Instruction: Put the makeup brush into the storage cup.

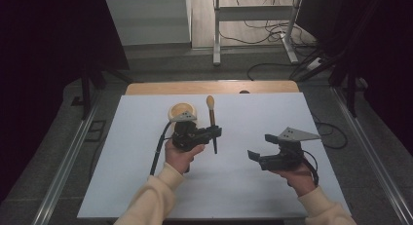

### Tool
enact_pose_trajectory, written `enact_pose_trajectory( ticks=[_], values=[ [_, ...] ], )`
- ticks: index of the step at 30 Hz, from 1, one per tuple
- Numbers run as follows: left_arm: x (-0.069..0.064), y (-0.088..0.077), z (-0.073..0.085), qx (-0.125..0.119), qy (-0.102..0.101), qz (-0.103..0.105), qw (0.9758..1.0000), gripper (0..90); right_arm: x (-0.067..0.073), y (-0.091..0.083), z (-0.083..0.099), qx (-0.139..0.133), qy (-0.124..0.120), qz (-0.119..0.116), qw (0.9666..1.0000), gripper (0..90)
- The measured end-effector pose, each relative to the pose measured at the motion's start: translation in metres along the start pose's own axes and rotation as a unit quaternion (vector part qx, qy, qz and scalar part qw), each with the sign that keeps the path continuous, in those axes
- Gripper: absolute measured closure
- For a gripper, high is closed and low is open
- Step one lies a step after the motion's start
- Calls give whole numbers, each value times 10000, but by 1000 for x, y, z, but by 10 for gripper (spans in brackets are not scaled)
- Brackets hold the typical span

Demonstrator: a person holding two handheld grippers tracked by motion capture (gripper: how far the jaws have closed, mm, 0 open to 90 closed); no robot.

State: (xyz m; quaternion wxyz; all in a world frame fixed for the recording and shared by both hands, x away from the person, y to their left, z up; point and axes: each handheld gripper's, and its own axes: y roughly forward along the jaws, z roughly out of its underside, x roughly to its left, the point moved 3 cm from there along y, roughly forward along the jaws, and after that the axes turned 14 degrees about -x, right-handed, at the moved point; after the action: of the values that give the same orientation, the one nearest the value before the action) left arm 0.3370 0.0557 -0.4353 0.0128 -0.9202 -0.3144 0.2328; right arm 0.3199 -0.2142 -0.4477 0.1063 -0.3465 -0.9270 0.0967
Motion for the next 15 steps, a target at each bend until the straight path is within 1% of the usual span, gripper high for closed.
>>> enact_pose_trajectory(
  ticks=[4,8,11,13,15],
  values=[
    [2,-4,-3,-43,48,-2,10000,787,-4,-4,7,95,15,104,9999,84],
    [3,-7,-7,-112,-13,52,9999,788,-8,-8,13,180,30,163,9997,83],
    [3,-9,-10,-133,17,50,9999,788,-9,-12,16,192,38,197,9996,84],
    [4,-9,-12,-155,11,53,9999,788,-11,-14,17,208,-16,232,9995,84],
    [5,-10,-14,-166,6,35,9999,788,-13,-16,18,217,38,241,9995,83]
  ],
)
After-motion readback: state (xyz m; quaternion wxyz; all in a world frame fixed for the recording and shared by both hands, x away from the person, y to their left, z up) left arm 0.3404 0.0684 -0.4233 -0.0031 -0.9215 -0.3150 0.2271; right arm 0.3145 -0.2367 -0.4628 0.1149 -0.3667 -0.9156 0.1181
